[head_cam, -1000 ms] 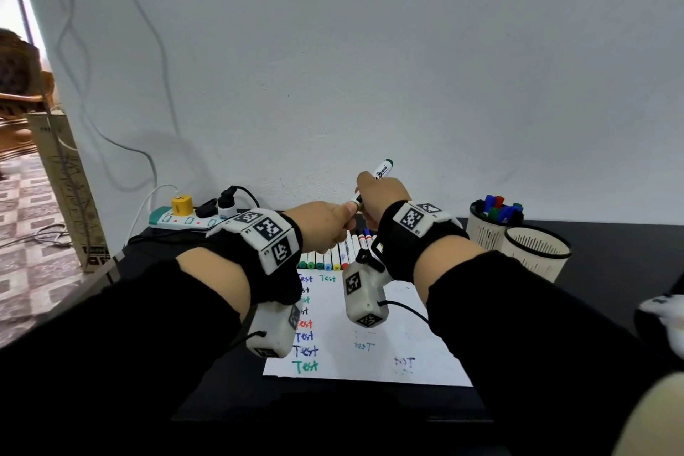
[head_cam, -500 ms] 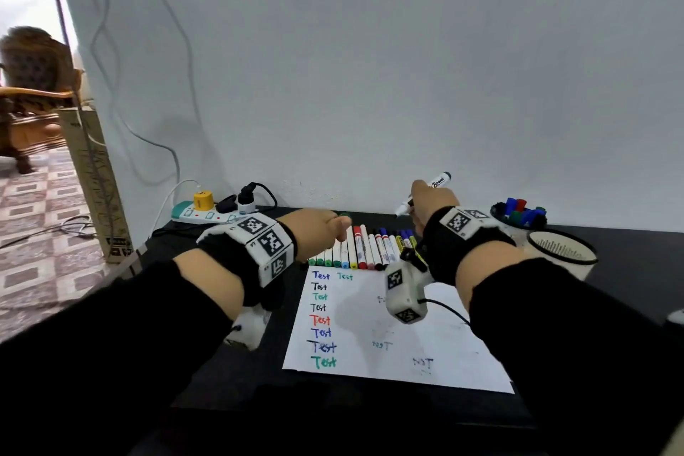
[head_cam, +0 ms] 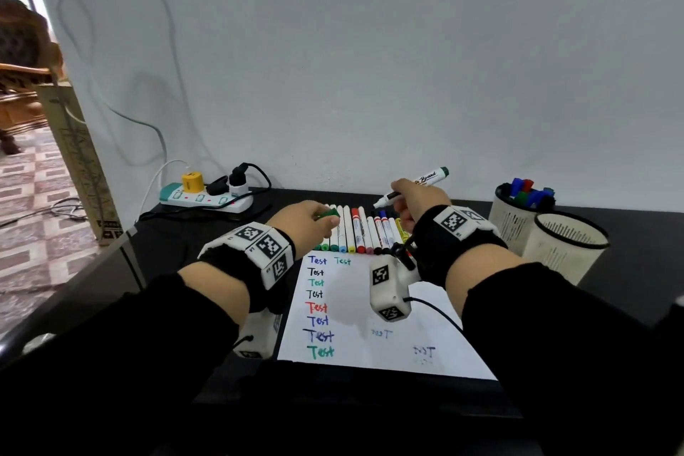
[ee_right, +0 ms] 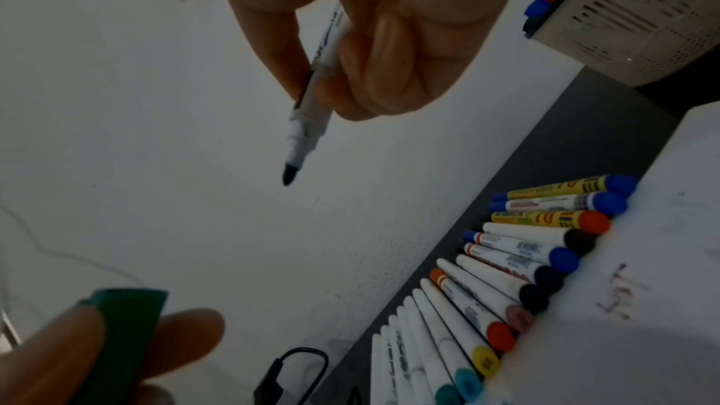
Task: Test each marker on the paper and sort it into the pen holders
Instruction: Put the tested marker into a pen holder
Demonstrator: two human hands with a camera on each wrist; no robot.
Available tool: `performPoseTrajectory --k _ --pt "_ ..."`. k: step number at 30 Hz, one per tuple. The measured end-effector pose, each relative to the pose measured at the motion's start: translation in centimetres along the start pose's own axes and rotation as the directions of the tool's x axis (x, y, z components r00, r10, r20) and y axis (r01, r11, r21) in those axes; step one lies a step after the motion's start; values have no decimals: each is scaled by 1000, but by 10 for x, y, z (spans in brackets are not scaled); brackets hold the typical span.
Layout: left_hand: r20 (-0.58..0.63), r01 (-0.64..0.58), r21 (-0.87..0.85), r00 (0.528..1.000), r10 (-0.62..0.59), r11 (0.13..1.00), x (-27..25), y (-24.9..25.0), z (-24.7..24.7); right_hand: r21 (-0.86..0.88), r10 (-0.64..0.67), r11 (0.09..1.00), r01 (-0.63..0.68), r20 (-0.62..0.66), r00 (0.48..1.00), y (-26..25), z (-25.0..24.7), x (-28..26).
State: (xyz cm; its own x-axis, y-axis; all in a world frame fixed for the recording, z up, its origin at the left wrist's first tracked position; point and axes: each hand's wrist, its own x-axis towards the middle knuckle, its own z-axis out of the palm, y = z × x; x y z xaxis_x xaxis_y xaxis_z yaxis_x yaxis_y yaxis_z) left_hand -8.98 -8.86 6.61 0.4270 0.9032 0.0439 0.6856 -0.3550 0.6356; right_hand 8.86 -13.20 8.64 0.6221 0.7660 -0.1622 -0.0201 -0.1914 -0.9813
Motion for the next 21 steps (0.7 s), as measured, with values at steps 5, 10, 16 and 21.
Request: performPoseTrajectory --k 5,10,16,21 --pt "-38 71 -60 997 -74 996 13 -22 14 35 97 995 -97 -4 995 31 8 15" --pt "-26 122 -53 992 -123 991 21 -39 23 91 150 985 -150 -3 989 58 21 27" --pt "-32 124 -31 992 -125 992 32 -44 25 41 213 976 -213 -10 977 81 35 38" --pt "-14 133 44 991 -133 990 33 -46 28 -144 181 974 -172 53 982 96 41 37"
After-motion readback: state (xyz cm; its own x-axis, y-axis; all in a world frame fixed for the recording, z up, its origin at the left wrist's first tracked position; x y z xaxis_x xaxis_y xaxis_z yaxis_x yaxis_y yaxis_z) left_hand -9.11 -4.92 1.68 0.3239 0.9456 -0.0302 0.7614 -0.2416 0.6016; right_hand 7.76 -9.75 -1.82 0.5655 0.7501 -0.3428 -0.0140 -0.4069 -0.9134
